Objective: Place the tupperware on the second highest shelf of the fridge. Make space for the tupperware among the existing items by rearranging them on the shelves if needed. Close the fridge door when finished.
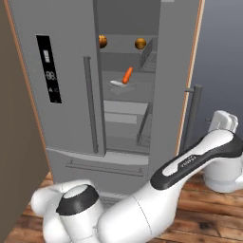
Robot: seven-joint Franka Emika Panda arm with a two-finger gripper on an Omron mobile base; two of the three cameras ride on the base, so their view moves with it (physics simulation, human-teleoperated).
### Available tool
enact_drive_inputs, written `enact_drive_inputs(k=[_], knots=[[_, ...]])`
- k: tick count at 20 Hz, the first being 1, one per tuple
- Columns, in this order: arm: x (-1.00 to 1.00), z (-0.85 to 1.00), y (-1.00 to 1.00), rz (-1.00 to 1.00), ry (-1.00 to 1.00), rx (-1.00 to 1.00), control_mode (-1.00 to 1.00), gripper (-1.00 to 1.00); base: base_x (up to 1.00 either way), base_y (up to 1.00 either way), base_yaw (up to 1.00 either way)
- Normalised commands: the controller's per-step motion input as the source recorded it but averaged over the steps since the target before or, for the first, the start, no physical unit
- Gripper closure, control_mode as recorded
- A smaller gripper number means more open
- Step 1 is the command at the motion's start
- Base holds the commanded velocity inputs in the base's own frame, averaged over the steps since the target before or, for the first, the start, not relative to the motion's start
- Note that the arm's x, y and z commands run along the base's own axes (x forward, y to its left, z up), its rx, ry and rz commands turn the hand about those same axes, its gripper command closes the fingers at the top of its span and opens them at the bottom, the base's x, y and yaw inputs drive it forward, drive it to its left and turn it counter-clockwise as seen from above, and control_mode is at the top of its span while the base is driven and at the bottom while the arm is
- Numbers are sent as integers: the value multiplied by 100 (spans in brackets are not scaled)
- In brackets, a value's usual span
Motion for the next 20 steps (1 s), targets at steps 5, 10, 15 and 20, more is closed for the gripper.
enact_drive_inputs(k=[5,10,15,20], knots=[[41,-50,8,32,2,8,-100,-100,0,0,0],[26,-44,52,40,0,1,-100,-100,0,0,0],[13,-18,81,38,-4,0,-100,-100,0,0,0],[17,0,83,31,-12,0,-100,-100,0,0,0]])
